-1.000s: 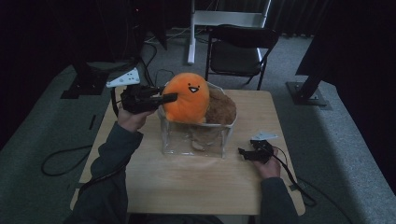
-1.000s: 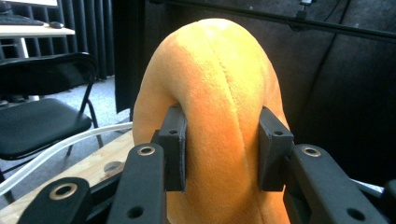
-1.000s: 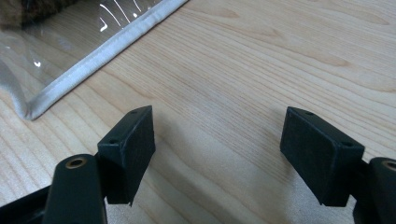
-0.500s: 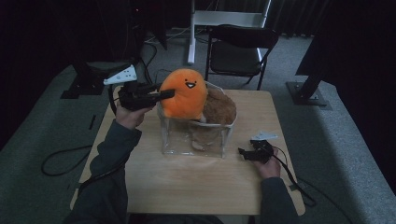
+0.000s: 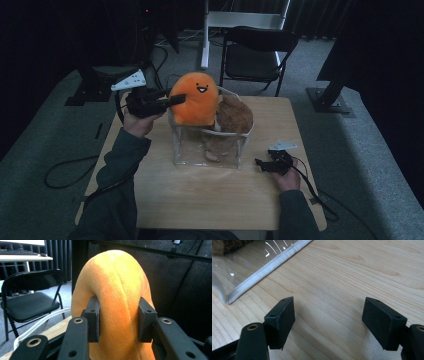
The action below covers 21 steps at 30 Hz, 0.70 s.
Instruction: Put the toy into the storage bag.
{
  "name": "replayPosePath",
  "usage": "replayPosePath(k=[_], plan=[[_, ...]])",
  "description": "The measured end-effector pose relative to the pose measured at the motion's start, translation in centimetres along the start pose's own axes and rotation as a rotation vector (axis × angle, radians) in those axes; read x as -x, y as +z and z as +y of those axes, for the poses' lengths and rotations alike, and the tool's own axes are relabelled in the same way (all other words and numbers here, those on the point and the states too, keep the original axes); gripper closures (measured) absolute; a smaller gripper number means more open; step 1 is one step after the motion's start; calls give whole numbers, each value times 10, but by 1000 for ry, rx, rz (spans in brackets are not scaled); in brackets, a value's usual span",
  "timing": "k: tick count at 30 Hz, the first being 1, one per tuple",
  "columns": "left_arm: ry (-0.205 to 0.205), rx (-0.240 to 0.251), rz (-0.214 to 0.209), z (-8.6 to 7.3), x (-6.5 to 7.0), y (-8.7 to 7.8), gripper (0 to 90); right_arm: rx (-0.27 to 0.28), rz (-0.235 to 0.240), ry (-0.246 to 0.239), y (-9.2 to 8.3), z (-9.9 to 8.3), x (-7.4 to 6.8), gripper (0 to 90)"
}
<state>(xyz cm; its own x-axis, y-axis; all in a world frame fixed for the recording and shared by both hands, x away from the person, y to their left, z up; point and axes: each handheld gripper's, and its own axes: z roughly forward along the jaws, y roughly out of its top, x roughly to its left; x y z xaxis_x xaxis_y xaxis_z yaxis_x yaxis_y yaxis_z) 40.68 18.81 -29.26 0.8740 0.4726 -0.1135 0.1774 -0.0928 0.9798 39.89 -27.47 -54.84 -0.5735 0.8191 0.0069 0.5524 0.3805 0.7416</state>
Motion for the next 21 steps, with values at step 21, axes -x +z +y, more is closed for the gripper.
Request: replayPosePath(k=[21], plan=[[-3,-1,47,-4,-8,-1,626,-1,0,0,0,0,0,254]])
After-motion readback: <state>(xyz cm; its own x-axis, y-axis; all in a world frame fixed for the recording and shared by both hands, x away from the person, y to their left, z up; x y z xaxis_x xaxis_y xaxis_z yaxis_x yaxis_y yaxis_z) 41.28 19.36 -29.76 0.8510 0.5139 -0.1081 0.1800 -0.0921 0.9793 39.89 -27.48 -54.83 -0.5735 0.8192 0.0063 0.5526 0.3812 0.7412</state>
